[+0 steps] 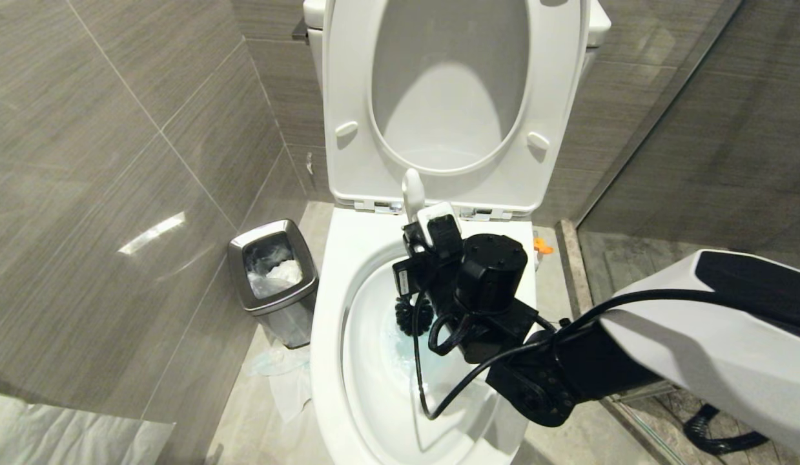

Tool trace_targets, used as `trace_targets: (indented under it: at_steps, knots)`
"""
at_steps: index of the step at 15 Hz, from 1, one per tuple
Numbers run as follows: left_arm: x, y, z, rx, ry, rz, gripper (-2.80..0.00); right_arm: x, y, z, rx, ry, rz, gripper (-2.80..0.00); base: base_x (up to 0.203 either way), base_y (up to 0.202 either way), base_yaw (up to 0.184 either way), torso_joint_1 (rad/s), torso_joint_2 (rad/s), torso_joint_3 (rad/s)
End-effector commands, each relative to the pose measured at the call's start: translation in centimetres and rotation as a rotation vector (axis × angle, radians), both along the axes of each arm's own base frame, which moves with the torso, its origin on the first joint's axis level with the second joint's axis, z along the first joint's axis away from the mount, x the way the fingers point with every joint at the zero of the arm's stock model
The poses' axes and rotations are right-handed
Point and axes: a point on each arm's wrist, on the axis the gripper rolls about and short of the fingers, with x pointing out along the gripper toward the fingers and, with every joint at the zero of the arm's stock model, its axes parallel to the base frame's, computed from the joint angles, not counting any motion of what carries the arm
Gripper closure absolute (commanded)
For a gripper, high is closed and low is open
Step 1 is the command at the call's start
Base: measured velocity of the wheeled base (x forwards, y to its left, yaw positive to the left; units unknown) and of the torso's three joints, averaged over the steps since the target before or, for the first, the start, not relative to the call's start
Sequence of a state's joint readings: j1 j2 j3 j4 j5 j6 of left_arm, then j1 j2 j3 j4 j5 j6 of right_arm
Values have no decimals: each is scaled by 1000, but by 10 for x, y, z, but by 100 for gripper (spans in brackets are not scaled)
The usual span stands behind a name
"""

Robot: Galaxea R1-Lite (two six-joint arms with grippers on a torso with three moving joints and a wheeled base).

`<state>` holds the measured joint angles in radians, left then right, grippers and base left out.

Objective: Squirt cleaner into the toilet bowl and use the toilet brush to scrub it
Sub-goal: Scrub the toilet bowl

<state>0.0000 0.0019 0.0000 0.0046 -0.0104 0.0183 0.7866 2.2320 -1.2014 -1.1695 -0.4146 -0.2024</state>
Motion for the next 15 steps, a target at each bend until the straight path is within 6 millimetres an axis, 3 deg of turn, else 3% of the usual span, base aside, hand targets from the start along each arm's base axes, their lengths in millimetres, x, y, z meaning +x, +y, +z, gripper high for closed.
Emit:
trace_targets:
  at_steps: [1, 4, 6, 8, 11, 15]
  knots:
    - [0, 0, 0, 0, 1, 0, 0, 21, 10, -54, -51, 44, -43, 0, 0, 0, 0, 0, 0, 0]
    - [0, 0, 0, 0, 1, 0, 0, 45, 9, -85, -80, 2, -108, 0, 0, 0, 0, 0, 0, 0]
    - [0, 0, 0, 0, 1, 0, 0, 63, 10, -86, -65, -65, -154, 0, 0, 0, 0, 0, 0, 0]
    - [0, 0, 0, 0, 1, 0, 0, 65, 9, -83, -59, -78, -184, 0, 0, 0, 0, 0, 0, 0]
    - [0, 0, 0, 0, 1, 0, 0, 58, 4, -48, -24, -112, -184, 0, 0, 0, 0, 0, 0, 0]
    - [0, 0, 0, 0, 1, 0, 0, 9, -8, 22, 10, -136, -136, 0, 0, 0, 0, 0, 0, 0]
